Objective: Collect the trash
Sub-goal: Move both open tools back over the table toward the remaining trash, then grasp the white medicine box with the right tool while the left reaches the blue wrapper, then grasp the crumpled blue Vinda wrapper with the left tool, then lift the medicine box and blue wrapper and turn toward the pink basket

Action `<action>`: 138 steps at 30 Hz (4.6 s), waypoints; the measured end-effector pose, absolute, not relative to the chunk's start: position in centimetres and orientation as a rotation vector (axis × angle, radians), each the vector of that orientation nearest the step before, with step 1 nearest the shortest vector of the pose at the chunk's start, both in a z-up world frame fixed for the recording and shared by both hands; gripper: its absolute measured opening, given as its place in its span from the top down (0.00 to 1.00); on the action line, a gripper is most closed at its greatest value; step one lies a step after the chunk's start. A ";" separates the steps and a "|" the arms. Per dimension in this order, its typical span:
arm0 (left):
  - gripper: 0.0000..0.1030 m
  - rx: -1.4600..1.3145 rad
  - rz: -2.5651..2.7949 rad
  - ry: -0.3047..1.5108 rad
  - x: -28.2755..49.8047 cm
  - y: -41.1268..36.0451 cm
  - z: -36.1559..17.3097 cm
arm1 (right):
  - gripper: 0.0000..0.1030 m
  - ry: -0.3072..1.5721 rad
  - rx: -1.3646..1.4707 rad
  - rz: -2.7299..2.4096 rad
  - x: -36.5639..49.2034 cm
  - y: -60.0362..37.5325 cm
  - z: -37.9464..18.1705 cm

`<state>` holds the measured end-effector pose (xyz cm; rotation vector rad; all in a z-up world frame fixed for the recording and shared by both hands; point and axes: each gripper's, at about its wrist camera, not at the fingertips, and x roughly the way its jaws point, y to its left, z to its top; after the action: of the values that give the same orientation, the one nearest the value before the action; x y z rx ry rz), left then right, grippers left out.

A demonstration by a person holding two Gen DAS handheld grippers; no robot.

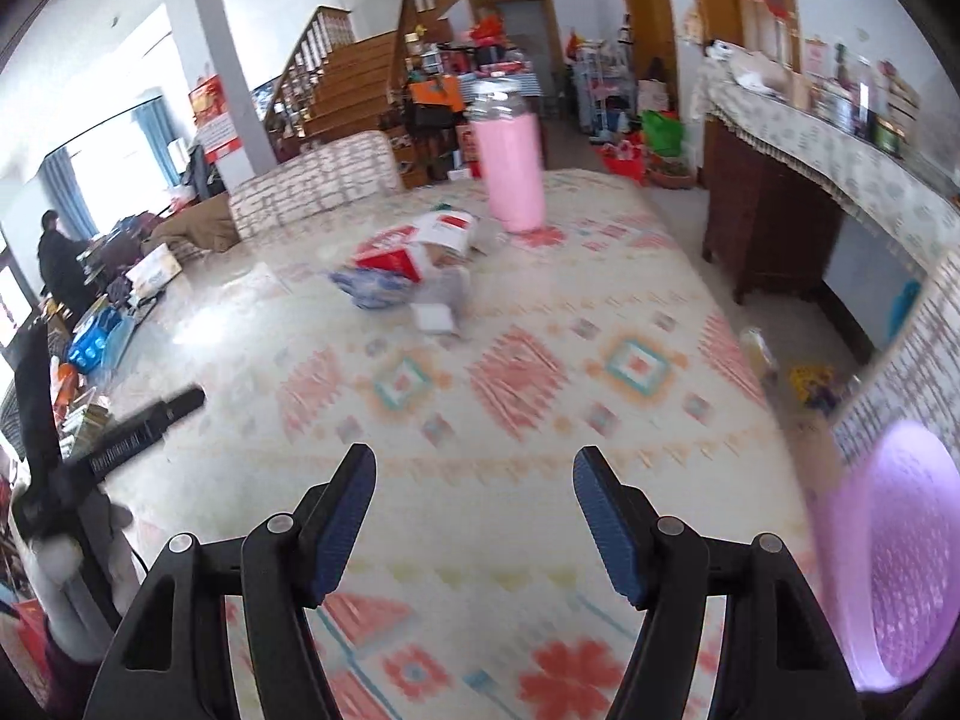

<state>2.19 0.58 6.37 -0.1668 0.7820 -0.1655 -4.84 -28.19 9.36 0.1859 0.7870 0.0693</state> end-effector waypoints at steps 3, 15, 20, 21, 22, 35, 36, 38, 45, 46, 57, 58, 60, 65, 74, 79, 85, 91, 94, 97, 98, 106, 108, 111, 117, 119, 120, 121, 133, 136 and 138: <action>0.32 -0.190 -0.169 0.790 2.4 1.1 6.3 | 0.29 0.769 0.168 0.104 -1.1 -26.2 10.5; 0.32 -0.275 -0.155 0.849 3.4 2.8 5.3 | 0.29 0.852 -0.007 0.083 21.2 -19.4 11.3; 0.32 -0.292 -0.154 0.852 3.5 3.3 5.3 | 0.29 0.927 -0.052 0.095 28.0 -16.9 8.5; 0.32 -0.289 -0.144 0.851 3.6 3.4 5.2 | 0.29 0.949 -0.054 0.098 29.2 -16.5 7.6; 0.32 -0.289 -0.137 0.852 3.7 3.5 5.2 | 0.29 0.969 -0.056 0.099 29.9 -16.2 6.9; 0.32 -0.333 -0.105 0.854 3.9 5.1 5.2 | 0.29 1.128 0.003 0.463 17.0 -15.9 5.7; 0.32 -0.333 -0.104 0.852 3.9 5.1 5.2 | 0.26 1.096 0.026 0.445 15.8 -16.8 6.4; 0.32 -0.332 -0.105 0.849 3.9 5.3 5.3 | 0.22 1.043 0.074 0.371 13.1 -19.2 7.4; 0.32 -0.335 -0.112 0.856 4.0 5.5 5.2 | 0.22 1.045 0.207 0.365 2.5 -22.5 5.9; 0.32 -0.331 -0.114 0.858 4.0 5.4 5.2 | 0.21 1.042 0.206 0.373 1.3 -22.1 5.6; 0.32 -0.281 -0.132 0.845 3.6 4.0 5.3 | 0.22 0.994 0.075 0.391 -4.1 -15.3 2.4; 0.32 -0.277 -0.134 0.843 3.5 3.9 5.3 | 0.29 0.987 0.053 0.386 -4.4 -15.0 2.3; 0.32 -0.270 -0.137 0.842 3.4 3.6 5.3 | 0.48 0.975 -0.001 0.368 -4.8 -14.5 2.2; 0.32 -0.260 -0.139 0.846 3.6 3.4 5.1 | 0.64 0.959 -0.083 0.313 -5.2 -14.8 1.9; 0.27 -0.189 -0.178 0.849 3.6 1.5 4.4 | 0.64 0.882 0.172 0.265 -3.4 -21.4 1.5; 0.26 -0.143 -0.240 0.879 3.8 -0.7 3.4 | 0.64 0.883 0.207 0.268 -3.4 -22.3 1.5; 0.17 -0.150 -0.265 0.918 4.9 -3.0 3.4 | 0.64 0.894 0.236 0.262 -3.5 -23.0 1.4; 0.17 -0.101 -0.282 0.998 6.2 -6.2 1.8 | 0.64 0.870 0.298 0.235 -3.6 -24.6 2.0; 0.32 -0.080 -0.264 1.003 6.1 -6.7 1.6 | 0.64 0.858 0.323 0.209 -3.6 -25.5 2.3; 0.53 -0.094 -0.269 1.016 5.9 -6.1 1.9 | 0.64 0.846 0.340 0.189 -3.6 -26.1 2.5; 0.53 -0.110 -0.268 1.009 5.6 -5.7 2.1 | 0.64 0.843 0.343 0.183 -3.6 -26.3 2.5; 0.53 -0.153 -0.283 0.908 1.0 -2.9 5.7 | 0.64 0.834 0.324 0.164 -3.6 -26.2 2.5; 0.53 -0.185 -0.301 0.892 -0.5 -2.1 6.6 | 0.64 0.828 0.318 0.159 -3.6 -26.2 2.5; 0.53 -0.201 -0.301 0.873 -2.2 -1.3 7.4 | 0.64 0.826 0.316 0.153 -3.7 -26.2 2.5; 0.53 -0.156 -0.254 0.828 -5.6 -1.0 8.3 | 0.64 0.824 0.311 0.143 -3.8 -26.2 2.2; 0.53 -0.153 -0.247 0.817 -6.6 -0.7 8.5 | 0.64 0.821 0.311 0.143 -3.8 -26.2 2.2; 0.53 -0.155 -0.245 0.814 -7.0 -0.5 8.6 | 0.64 0.814 0.311 0.142 -4.0 -26.2 2.3; 0.53 -0.160 -0.243 0.811 -7.5 -0.3 8.7 | 0.64 0.808 0.310 0.142 -4.1 -26.1 2.3; 0.53 -0.120 -0.213 0.827 -11.2 0.5 8.2 | 0.64 0.765 0.325 0.187 -8.8 -27.1 4.2; 0.53 -0.092 -0.209 0.817 -12.1 -0.3 8.2 | 0.64 0.751 0.304 0.196 -10.6 -27.2 5.0; 0.53 -0.061 -0.200 0.803 -12.7 -1.0 8.4 | 0.64 0.746 0.289 0.204 -11.8 -27.2 5.3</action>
<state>-12.66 -0.96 8.38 -0.0610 0.8026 -0.2003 -11.80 -27.20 5.31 0.2886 0.7460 0.2042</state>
